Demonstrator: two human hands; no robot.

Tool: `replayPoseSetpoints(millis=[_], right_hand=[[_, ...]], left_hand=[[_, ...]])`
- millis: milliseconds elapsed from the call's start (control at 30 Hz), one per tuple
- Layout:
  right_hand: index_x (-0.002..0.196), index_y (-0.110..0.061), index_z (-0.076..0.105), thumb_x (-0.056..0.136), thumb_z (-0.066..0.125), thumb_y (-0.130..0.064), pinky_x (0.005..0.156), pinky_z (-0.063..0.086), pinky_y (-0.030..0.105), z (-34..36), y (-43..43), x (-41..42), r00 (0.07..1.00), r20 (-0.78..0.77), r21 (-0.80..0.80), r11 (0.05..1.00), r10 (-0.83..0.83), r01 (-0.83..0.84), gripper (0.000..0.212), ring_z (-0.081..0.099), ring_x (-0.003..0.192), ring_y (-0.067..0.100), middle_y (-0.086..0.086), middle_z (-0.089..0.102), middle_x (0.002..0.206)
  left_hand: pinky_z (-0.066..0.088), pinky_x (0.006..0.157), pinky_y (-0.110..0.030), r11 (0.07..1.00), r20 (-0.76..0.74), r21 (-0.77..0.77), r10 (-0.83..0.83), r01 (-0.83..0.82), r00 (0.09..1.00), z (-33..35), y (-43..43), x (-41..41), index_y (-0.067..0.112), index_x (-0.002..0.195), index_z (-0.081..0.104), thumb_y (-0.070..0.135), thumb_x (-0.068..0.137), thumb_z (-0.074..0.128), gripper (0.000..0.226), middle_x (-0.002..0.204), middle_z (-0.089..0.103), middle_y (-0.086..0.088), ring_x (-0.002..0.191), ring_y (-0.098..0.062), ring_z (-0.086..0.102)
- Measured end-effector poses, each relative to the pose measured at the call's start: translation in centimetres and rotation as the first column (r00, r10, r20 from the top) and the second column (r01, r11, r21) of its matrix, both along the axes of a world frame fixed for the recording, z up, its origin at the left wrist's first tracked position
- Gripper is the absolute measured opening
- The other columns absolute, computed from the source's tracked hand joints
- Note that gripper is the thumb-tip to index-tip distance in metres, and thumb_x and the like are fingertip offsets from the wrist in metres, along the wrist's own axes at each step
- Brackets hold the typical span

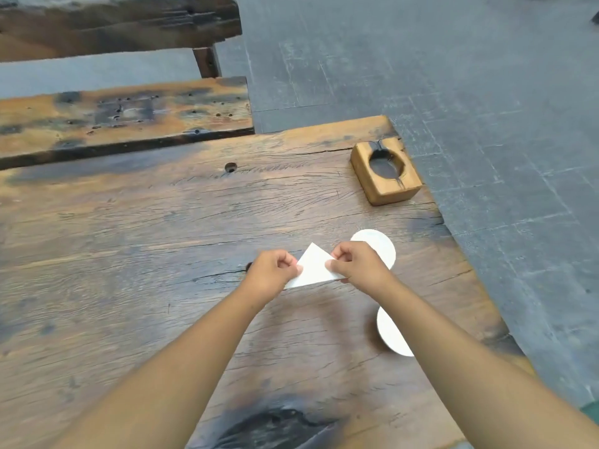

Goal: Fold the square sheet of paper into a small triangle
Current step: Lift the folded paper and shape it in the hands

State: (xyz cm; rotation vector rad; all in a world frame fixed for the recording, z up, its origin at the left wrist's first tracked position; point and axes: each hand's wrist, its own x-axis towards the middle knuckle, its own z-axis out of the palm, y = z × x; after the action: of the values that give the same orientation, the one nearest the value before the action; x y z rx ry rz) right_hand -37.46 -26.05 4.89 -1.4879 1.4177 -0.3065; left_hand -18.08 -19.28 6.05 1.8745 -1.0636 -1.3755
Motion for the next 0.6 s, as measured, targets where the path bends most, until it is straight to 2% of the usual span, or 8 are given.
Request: replayPoseSetpoints(millis=[133,300,467,600], right_hand=[[0.066,-0.019,0.061,0.08,0.076,-0.016,0.07,0.056,0.047,-2.5,0.8,-1.2,0.998,-0.059,0.037,0.999,0.006,-0.004,0.021,0.054,0.06,0.017,-0.002,0.057,0.058],[0.068,-0.02,0.062,0.08,0.076,-0.017,0.063,0.041,0.028,-5.5,1.6,-1.9,0.993,-0.115,0.077,0.997,0.029,-0.02,0.019,0.048,0.058,0.011,-0.005,0.055,0.06],[0.069,-0.021,0.062,0.081,0.075,-0.021,0.06,0.041,0.027,-8.0,2.1,-2.1,0.975,-0.214,0.105,0.994,0.064,-0.042,0.018,0.051,0.059,0.011,-0.005,0.059,0.065],[0.074,-0.021,0.061,0.081,0.073,-0.026,0.055,0.035,0.026,-9.9,2.4,-2.4,0.95,-0.305,0.087,0.995,0.069,-0.044,0.015,0.053,0.062,0.008,-0.009,0.059,0.067]], left_hand=[[0.034,0.052,-0.02,0.998,0.011,0.055,-0.033,0.032,0.999,-2.8,0.1,-1.1,0.014,0.075,0.066,0.014,0.086,0.074,0.013,0.055,0.048,0.01,0.044,0.0,0.04],[0.032,0.055,-0.024,0.99,0.045,0.103,-0.101,0.096,0.994,-6.5,0.6,-2.1,0.017,0.069,0.062,0.012,0.085,0.073,0.02,0.058,0.05,0.006,0.052,-0.007,0.042],[0.032,0.049,-0.017,0.985,0.105,0.151,-0.102,0.085,0.989,-9.4,1.1,-2.9,0.021,0.067,0.061,0.016,0.084,0.075,0.022,0.056,0.049,0.01,0.049,-0.002,0.042],[0.033,0.051,-0.021,0.982,0.161,0.175,-0.096,0.068,0.982,-11.0,0.9,-3.7,0.017,0.074,0.065,0.017,0.083,0.075,0.014,0.06,0.053,0.008,0.054,-0.005,0.047]])
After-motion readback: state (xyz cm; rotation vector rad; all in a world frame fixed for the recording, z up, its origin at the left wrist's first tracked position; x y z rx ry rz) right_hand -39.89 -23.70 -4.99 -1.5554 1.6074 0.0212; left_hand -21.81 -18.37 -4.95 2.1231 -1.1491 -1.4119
